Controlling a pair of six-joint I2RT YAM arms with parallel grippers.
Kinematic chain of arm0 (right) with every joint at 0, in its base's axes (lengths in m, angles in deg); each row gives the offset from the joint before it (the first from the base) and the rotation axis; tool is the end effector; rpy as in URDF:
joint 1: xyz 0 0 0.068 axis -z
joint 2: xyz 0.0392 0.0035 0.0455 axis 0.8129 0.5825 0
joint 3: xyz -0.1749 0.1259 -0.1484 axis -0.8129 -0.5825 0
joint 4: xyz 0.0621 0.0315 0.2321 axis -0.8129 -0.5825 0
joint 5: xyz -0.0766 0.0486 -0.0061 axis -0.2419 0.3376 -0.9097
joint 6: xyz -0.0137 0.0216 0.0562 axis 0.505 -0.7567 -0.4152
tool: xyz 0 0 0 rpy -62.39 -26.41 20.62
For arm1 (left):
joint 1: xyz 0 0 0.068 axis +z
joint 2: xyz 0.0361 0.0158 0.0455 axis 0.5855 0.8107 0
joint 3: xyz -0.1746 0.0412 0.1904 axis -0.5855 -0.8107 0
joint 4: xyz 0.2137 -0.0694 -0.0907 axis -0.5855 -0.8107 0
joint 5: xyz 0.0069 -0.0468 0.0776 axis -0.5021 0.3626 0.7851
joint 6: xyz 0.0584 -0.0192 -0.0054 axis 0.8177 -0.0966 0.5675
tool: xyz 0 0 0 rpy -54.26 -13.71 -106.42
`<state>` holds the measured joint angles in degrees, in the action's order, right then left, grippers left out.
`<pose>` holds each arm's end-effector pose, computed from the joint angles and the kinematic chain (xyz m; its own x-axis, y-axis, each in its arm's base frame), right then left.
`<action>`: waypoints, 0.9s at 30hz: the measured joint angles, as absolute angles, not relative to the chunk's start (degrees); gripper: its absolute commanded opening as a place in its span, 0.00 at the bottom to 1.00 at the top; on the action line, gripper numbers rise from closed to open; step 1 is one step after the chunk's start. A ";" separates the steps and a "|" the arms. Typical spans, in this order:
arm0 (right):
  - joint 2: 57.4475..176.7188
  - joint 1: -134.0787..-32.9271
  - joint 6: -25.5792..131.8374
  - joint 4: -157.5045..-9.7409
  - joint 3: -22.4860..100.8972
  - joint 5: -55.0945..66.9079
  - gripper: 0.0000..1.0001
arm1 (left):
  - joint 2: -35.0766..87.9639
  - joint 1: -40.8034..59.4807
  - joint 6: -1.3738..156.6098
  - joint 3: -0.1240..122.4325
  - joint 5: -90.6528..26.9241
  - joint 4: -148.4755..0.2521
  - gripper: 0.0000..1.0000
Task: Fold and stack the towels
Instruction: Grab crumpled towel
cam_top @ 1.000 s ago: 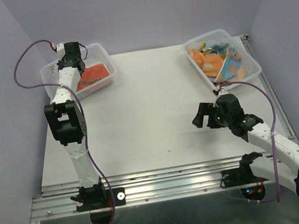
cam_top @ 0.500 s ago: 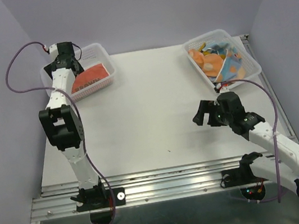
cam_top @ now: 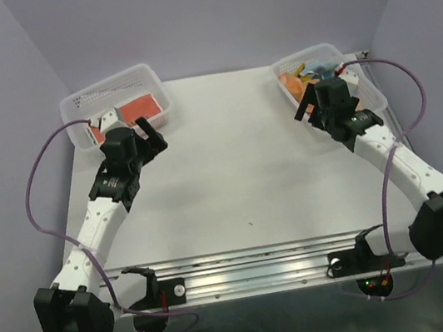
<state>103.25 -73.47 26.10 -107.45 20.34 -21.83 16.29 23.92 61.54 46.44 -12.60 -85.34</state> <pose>0.2420 0.0668 0.2971 -0.4719 0.3901 -0.7907 0.2670 0.9179 0.2935 0.2556 -0.0448 0.3369 -0.2635 -0.4101 -0.8731 -0.1110 0.9120 -0.3949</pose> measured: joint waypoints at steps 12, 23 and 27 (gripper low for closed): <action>138.11 -58.52 29.88 -113.77 50.33 -36.98 1.00 | 10.41 20.66 56.90 31.16 -16.05 -82.63 0.99; 150.28 -56.16 30.99 -118.53 59.38 -40.67 0.51 | 10.43 20.51 56.86 31.16 -15.99 -81.58 0.99; 147.35 -56.14 30.21 -118.60 56.67 -42.46 0.51 | 10.50 20.51 56.88 31.16 -15.96 -81.58 0.99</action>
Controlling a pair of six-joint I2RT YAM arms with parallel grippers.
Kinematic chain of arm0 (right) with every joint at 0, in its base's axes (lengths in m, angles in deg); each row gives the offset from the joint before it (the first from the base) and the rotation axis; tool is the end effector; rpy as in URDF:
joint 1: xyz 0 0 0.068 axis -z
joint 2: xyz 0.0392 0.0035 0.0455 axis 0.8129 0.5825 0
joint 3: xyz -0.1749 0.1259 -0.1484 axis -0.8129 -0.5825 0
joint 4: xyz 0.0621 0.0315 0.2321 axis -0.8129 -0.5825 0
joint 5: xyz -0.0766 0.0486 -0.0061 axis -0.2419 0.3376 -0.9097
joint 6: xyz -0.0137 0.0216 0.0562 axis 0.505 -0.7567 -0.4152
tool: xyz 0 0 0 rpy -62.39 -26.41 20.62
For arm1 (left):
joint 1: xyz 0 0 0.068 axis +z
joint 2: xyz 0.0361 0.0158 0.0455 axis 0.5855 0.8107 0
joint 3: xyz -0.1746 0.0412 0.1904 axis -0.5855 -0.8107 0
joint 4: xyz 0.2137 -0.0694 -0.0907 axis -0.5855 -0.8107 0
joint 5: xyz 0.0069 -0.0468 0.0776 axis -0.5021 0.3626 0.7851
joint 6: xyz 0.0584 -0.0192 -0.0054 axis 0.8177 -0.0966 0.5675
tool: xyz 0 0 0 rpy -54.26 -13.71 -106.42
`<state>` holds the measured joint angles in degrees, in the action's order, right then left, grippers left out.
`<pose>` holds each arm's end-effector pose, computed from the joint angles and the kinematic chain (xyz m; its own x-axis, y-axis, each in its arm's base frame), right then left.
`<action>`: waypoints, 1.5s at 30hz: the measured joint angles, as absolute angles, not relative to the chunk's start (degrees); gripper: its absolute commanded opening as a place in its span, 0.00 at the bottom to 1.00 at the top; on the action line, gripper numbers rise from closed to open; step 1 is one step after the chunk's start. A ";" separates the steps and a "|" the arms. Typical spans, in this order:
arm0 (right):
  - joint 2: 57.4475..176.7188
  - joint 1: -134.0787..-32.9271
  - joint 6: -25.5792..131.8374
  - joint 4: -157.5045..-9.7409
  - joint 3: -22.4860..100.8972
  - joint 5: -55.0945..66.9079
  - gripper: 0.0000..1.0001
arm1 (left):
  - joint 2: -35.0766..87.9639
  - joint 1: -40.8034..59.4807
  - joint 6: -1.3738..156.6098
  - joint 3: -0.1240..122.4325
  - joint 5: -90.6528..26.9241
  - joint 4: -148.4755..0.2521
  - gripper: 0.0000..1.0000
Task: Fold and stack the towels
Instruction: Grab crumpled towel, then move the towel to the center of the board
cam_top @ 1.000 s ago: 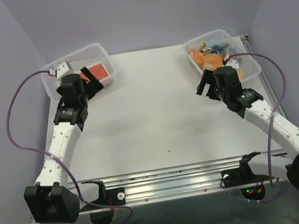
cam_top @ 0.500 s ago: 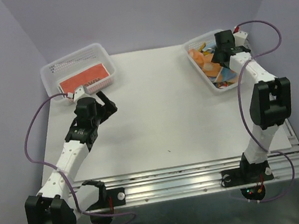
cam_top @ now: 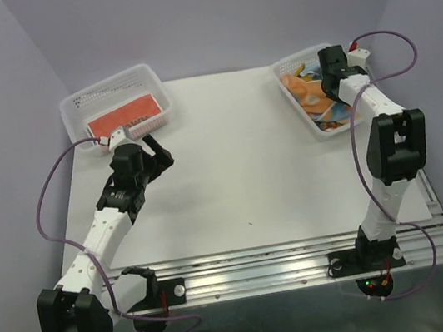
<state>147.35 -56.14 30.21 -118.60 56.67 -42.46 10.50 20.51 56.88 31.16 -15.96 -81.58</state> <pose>0.4091 -0.0179 0.2470 -0.5213 0.3600 -0.7738 0.7141 0.6805 -0.1645 0.2281 -0.0560 0.2752 -0.3907 -0.4424 -0.8073 -0.0773 0.8896 -0.4501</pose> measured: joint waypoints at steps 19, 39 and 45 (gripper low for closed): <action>142.02 -52.46 35.52 -115.01 52.52 -38.27 0.01 | 11.09 20.51 57.19 31.16 -16.18 -81.58 0.99; 119.73 -52.59 46.73 -120.85 93.81 -7.60 0.02 | 7.53 20.44 55.83 31.16 -21.78 -80.34 0.99; 118.89 -58.69 41.38 -117.29 88.74 18.73 0.02 | 6.98 20.44 54.46 31.16 -22.54 -80.31 0.99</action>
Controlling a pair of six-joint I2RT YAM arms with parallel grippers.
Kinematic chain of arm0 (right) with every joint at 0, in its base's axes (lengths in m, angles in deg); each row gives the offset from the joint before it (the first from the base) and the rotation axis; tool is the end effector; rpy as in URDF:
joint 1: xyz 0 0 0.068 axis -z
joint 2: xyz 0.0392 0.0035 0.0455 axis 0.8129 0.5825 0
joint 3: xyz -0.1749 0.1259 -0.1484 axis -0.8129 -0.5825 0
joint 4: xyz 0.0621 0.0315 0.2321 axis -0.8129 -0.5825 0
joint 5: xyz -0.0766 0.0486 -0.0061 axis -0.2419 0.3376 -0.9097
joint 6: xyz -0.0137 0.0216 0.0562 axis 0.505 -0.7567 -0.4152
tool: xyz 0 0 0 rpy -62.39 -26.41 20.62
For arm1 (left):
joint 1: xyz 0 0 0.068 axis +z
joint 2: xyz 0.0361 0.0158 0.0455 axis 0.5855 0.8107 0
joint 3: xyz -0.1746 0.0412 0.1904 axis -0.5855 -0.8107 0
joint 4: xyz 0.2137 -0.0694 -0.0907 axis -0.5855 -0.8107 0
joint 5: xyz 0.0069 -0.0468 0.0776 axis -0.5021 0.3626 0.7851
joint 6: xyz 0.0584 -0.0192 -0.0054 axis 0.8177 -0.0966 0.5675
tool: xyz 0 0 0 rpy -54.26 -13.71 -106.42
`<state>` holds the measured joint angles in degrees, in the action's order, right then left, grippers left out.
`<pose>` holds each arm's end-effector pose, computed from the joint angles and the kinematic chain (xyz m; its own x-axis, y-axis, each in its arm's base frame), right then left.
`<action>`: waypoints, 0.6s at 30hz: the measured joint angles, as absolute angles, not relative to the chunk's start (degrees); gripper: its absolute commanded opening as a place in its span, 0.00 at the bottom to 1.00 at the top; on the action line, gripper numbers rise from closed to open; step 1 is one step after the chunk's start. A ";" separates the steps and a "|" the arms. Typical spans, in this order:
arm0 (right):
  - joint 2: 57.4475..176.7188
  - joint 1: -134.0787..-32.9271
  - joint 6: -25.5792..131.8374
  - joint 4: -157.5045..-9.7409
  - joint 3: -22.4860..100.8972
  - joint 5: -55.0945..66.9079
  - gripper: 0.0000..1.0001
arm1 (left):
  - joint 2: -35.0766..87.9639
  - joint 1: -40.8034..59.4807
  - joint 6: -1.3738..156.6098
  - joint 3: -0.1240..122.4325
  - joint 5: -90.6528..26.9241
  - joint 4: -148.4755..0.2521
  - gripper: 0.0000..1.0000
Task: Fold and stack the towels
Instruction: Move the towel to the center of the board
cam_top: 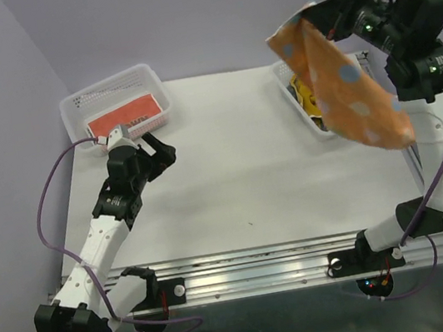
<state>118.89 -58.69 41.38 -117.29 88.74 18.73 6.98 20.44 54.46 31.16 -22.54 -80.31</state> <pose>0.2290 0.0336 0.5758 -0.0005 0.2990 -0.9543 -0.4385 0.8576 0.2689 0.2178 -0.0590 0.2905 -0.3846 -0.4850 -0.7854 0.0355 0.8424 -0.5377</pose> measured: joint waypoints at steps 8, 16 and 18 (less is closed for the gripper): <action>115.86 -79.37 34.54 -110.64 70.31 25.07 0.03 | 2.39 20.44 51.90 30.94 -22.52 -80.88 0.99; 104.14 -85.10 27.13 -101.42 51.49 16.68 0.16 | -2.20 20.44 48.86 29.78 -19.66 -84.86 0.99; 100.54 -85.10 25.03 -98.51 43.64 10.34 0.26 | -3.14 20.44 48.21 29.15 -18.72 -85.91 0.99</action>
